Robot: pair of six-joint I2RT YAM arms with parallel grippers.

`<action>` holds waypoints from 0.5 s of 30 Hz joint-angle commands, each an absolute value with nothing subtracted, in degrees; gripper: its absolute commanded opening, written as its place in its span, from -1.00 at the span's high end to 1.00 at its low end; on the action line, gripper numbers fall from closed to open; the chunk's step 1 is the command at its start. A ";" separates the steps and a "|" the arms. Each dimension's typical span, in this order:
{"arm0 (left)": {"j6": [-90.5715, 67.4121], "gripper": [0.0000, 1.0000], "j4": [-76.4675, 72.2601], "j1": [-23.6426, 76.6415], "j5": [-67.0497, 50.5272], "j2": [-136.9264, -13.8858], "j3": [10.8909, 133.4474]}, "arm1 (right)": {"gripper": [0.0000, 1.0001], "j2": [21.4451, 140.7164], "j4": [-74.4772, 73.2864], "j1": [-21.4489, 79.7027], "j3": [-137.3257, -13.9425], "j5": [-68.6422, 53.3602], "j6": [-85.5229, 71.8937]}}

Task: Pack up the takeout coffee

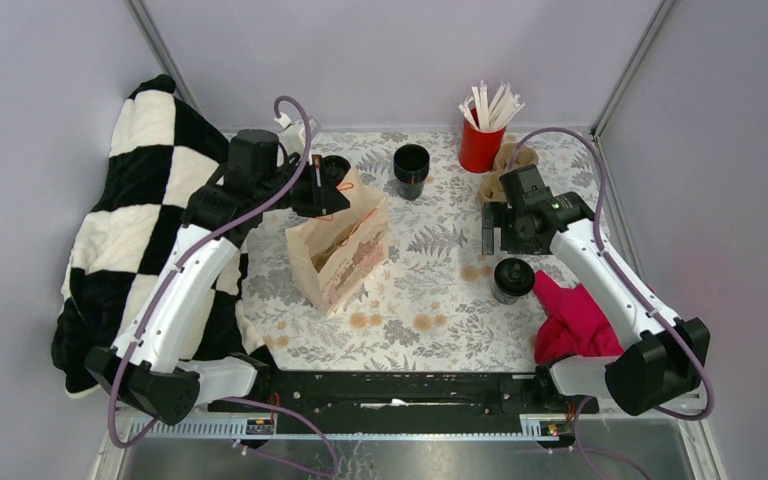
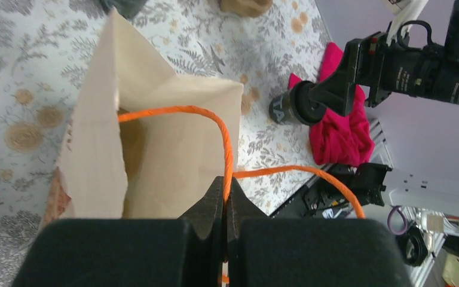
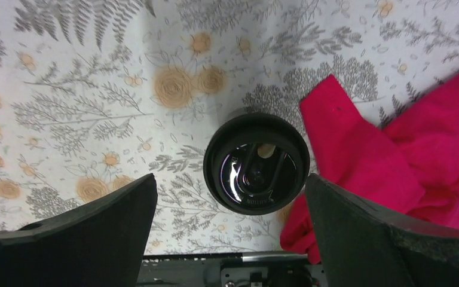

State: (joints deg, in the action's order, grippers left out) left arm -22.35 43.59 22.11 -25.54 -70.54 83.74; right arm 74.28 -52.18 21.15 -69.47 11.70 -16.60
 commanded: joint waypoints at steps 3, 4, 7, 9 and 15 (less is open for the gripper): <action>-20.71 1.00 39.11 22.06 -30.24 -67.20 82.31 | -0.93 75.23 -55.05 19.81 -67.05 11.91 -17.93; -20.47 1.00 39.12 22.06 -30.03 -67.14 82.40 | -0.93 75.04 -54.40 19.09 -66.15 10.15 -17.75; -19.81 1.00 39.66 21.97 -29.44 -67.36 82.91 | -0.91 75.63 -52.69 17.96 -63.56 8.02 -17.42; -19.54 1.00 39.96 21.82 -28.91 -67.42 83.20 | -0.94 76.29 -52.10 17.62 -62.65 8.54 -16.94; -19.51 1.00 41.55 21.42 -21.00 -65.97 83.77 | -0.96 77.57 -49.55 17.23 -61.09 8.41 -16.09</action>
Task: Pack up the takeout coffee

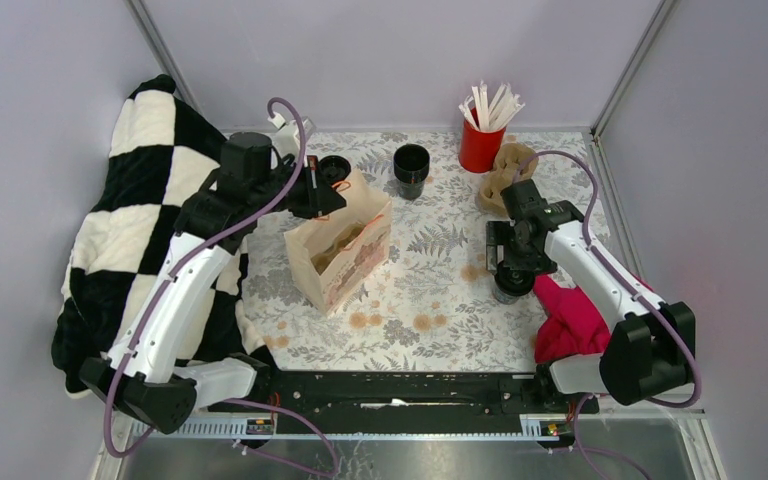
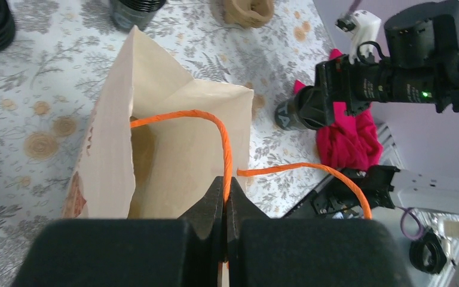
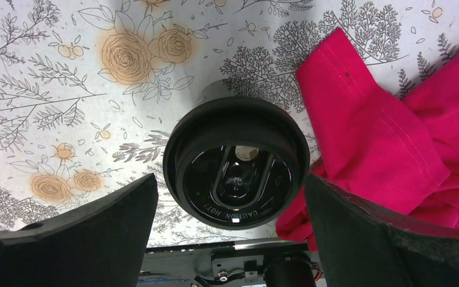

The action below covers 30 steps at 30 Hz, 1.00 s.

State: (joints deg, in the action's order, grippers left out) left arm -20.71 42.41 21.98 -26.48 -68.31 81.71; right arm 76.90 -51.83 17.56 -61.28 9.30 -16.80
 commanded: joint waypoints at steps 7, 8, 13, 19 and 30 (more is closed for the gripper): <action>-19.49 1.00 41.99 21.18 -17.74 -64.25 83.38 | -0.78 77.35 -48.46 17.23 -60.74 10.28 -15.82; -19.51 1.00 41.97 21.18 -17.87 -64.25 83.41 | -0.74 77.39 -48.33 17.22 -60.61 10.62 -15.79; -19.60 1.00 42.00 21.04 -18.36 -64.17 83.14 | -0.64 77.00 -48.18 17.18 -60.03 10.81 -15.55; -19.51 1.00 41.92 21.09 -18.29 -63.90 82.75 | -0.70 77.06 -47.74 17.17 -59.08 11.04 -15.47; -19.34 1.00 39.42 21.07 -26.05 -64.41 82.80 | -0.23 76.30 -47.24 17.16 -59.15 8.35 -14.80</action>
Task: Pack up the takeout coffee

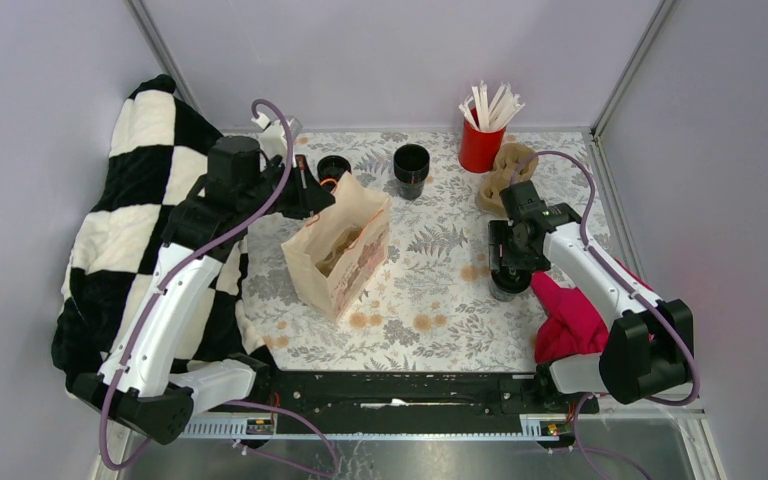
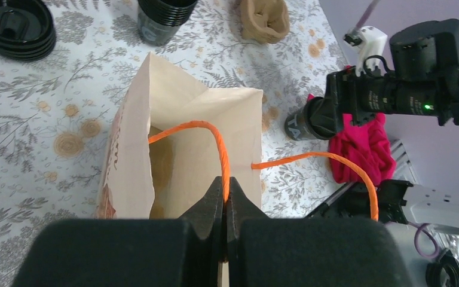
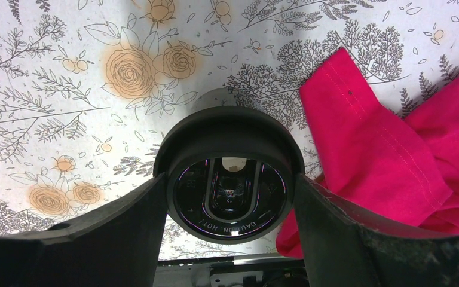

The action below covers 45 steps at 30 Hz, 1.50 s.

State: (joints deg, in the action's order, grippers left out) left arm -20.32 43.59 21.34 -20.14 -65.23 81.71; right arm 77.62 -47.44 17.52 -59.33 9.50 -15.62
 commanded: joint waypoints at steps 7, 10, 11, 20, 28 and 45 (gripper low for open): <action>-23.24 1.00 25.92 21.29 -50.50 -65.64 78.12 | 0.12 67.97 -44.34 17.31 -64.36 -2.79 -9.88; -27.52 1.00 18.80 21.90 -57.57 -65.61 74.75 | 0.20 62.99 -41.61 17.27 -67.03 -8.42 -8.90; -28.40 1.00 16.91 22.15 -58.96 -65.51 73.68 | 0.21 61.40 -40.51 17.30 -68.17 -9.89 -8.74; -37.17 1.00 1.77 27.94 -66.94 -66.49 65.46 | 0.32 54.85 -31.30 17.48 -75.90 -37.53 -4.93; -36.60 1.00 2.30 29.00 -59.42 -65.44 68.30 | 0.47 57.05 -29.25 23.73 -76.75 -43.82 -2.32; -32.64 1.00 0.39 28.91 -57.59 -65.39 70.13 | 0.50 59.71 -25.13 50.14 -65.48 -14.09 6.91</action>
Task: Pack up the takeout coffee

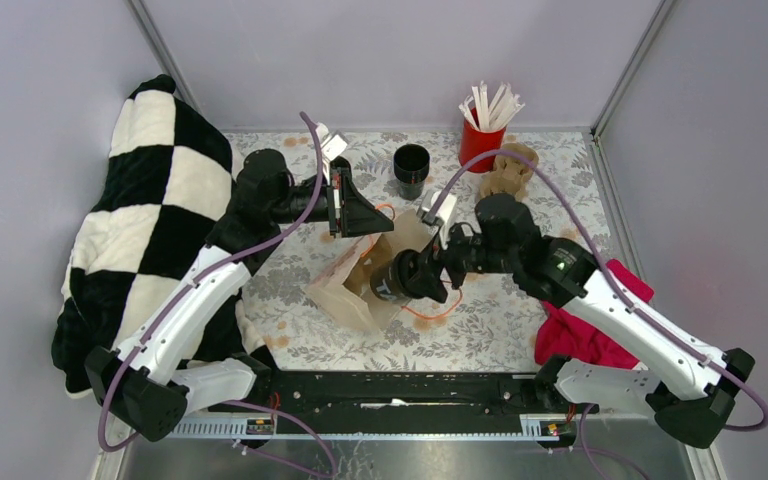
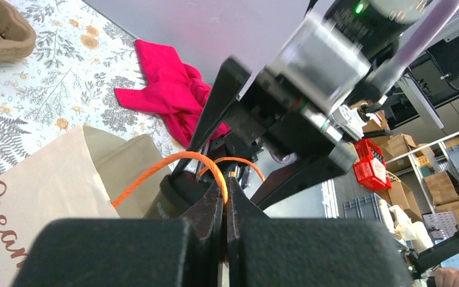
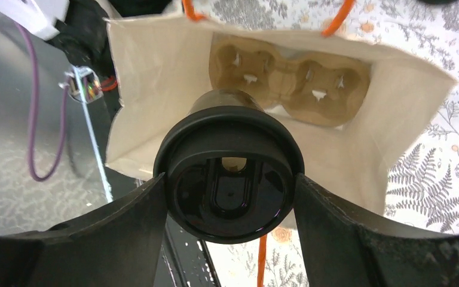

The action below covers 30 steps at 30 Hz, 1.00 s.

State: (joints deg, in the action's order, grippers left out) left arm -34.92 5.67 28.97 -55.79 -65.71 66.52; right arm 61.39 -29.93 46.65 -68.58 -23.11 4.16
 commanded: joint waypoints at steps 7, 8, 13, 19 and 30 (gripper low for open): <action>-29.60 1.00 9.75 28.91 -45.65 -67.58 74.42 | 0.51 63.60 -21.51 57.44 -66.98 -3.21 8.44; -30.07 1.00 10.18 28.92 -43.84 -67.08 74.07 | 0.50 64.90 -20.98 58.67 -67.39 -2.28 8.70; -31.95 1.00 9.01 28.85 -45.53 -67.67 73.93 | 0.47 70.97 -16.49 63.90 -66.94 -1.12 9.50; -33.08 1.00 10.39 28.49 -60.97 -76.74 79.82 | 0.50 71.57 -11.96 64.16 -68.61 -2.79 15.43; -56.26 1.00 -2.79 20.80 -65.77 -78.09 73.29 | 0.74 80.48 -32.54 64.16 -86.35 2.88 22.75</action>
